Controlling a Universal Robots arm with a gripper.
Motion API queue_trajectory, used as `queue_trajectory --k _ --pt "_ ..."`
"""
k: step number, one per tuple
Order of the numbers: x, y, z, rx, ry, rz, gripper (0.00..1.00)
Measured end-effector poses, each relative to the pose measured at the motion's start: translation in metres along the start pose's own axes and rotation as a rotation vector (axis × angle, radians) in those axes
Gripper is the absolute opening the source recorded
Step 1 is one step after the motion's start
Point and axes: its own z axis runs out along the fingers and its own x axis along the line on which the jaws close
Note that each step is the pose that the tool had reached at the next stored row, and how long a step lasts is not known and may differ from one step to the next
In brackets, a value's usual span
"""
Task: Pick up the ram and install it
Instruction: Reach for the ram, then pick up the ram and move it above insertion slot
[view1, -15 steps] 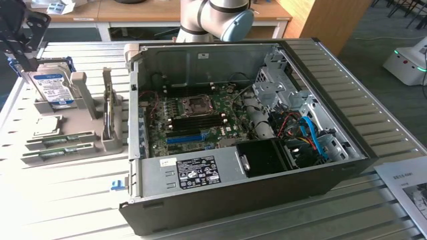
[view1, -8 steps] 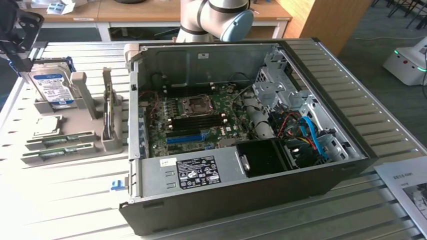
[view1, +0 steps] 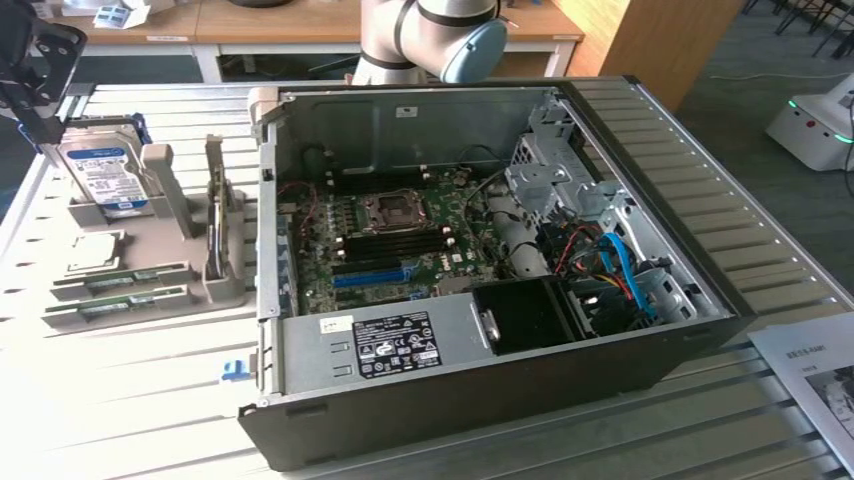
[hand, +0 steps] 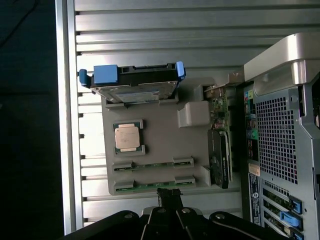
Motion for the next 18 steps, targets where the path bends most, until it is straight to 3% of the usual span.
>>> queue_trajectory --k 18 --pt "0.0001 0.0 0.0 -0.0003 0.0006 -0.013 0.1"
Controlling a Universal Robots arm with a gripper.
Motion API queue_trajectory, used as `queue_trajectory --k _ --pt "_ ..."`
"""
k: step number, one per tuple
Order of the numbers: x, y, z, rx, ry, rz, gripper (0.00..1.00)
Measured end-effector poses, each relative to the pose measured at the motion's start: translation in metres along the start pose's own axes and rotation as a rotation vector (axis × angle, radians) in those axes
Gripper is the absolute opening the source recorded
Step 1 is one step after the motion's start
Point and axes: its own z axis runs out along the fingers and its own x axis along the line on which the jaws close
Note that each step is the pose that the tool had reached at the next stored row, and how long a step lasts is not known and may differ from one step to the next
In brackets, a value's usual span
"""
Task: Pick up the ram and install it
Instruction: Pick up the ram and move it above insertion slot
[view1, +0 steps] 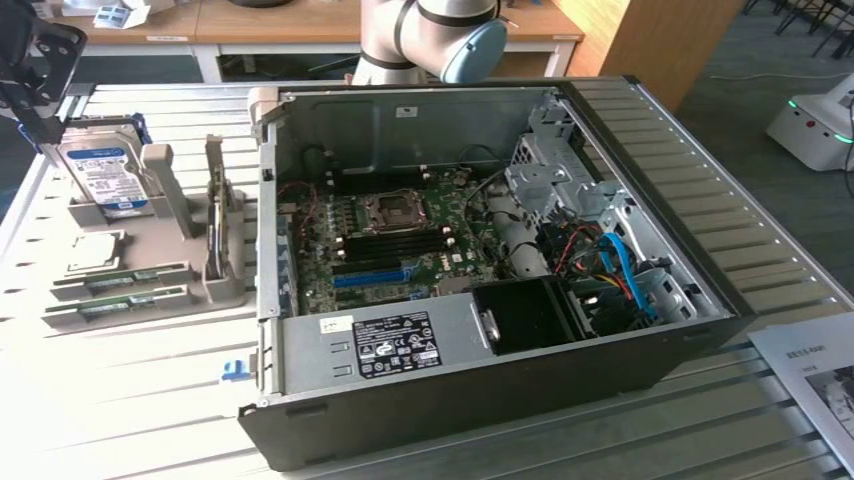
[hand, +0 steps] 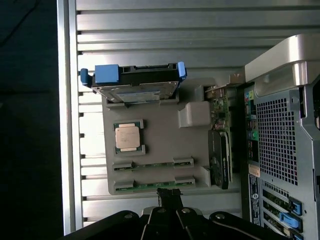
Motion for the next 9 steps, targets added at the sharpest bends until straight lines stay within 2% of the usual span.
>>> queue_trajectory --k 9 --pt "0.0 0.0 0.0 -0.0021 0.0043 -0.095 0.1"
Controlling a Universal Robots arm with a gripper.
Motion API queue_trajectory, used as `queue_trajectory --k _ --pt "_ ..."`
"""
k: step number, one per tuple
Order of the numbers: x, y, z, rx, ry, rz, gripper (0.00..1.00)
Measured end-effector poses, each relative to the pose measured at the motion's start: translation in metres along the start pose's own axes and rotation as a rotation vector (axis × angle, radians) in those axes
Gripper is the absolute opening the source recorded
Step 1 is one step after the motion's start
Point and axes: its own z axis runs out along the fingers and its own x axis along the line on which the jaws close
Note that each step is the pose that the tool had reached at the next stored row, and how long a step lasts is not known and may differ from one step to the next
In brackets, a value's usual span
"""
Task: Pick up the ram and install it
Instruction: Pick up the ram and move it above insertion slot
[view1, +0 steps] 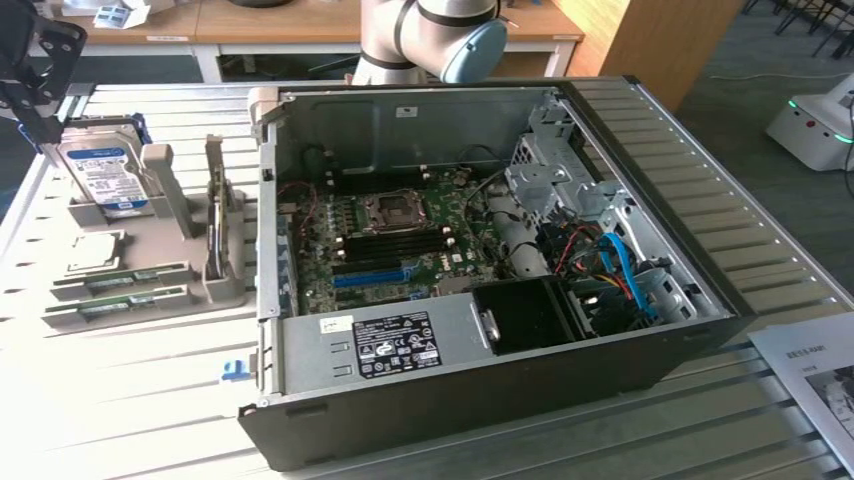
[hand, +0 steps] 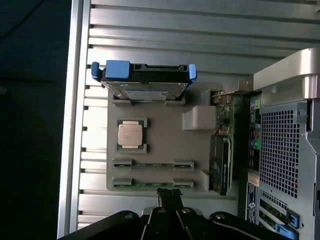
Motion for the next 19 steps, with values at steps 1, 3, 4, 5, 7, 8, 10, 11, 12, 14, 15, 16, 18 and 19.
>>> queue_trajectory --k 1,3,4,5,7,8,10,11,12,14,15,16,18,19 --pt "0.0 0.0 0.0 -0.0003 0.0005 -0.012 0.1" --pt "0.0 0.0 0.0 -0.0009 0.0016 -0.036 0.1" --pt "0.0 0.0 0.0 -0.0012 0.0021 -0.048 0.1" --pt "0.0 0.0 0.0 -0.0014 0.0027 -0.06 0.1" --pt "0.0 0.0 0.0001 -0.0021 0.0037 -0.085 0.1" --pt "0.0 0.0 0.0 -0.0024 0.0044 -0.099 0.1" --pt "0.0 0.0 0.0 -0.003 0.0056 -0.127 0.1" --pt "0.0 0.0 0.0 -0.0033 0.0062 -0.141 0.1" --pt "0.0 0.0 0.0001 -0.0037 0.0069 -0.155 0.1" --pt "0.0 0.0 0.0 -0.0043 0.0083 -0.184 0.1" --pt "0.0 0.0 0.0 -0.0046 0.0089 -0.199 0.1" --pt "0.0 0.0 0.0 -0.005 0.0096 -0.213 0.1" --pt "0.0 0.0 0.0001 -0.0057 0.0108 -0.241 0.1" --pt "0.0 0.0 0.0 -0.006 0.0114 -0.255 0.1"
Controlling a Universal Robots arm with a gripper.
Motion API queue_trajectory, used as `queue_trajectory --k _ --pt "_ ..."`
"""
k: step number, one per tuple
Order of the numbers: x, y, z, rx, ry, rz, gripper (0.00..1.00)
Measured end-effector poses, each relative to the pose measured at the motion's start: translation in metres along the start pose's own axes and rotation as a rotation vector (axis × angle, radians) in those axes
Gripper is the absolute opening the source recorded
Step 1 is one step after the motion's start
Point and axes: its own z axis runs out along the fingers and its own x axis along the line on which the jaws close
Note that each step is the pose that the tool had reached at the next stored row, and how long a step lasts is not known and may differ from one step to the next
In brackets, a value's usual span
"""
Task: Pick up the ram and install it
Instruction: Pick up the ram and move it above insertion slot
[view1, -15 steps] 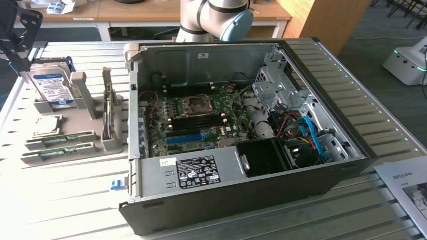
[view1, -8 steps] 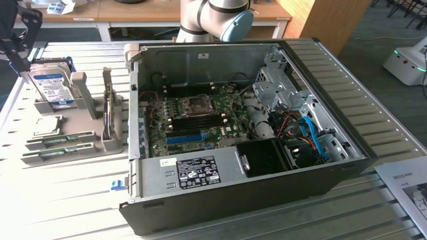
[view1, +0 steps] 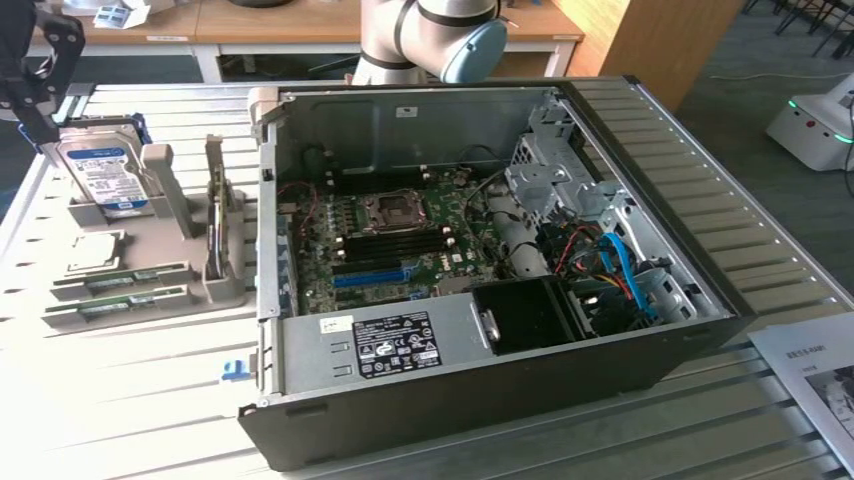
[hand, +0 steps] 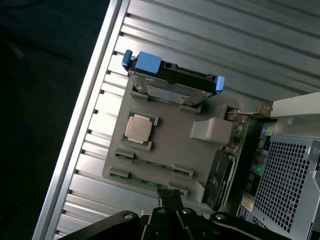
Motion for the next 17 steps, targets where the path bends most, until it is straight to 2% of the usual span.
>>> queue_trajectory --k 17 --pt "0.0 0.0 0.0 -0.006 0.0117 -0.259 0.1"
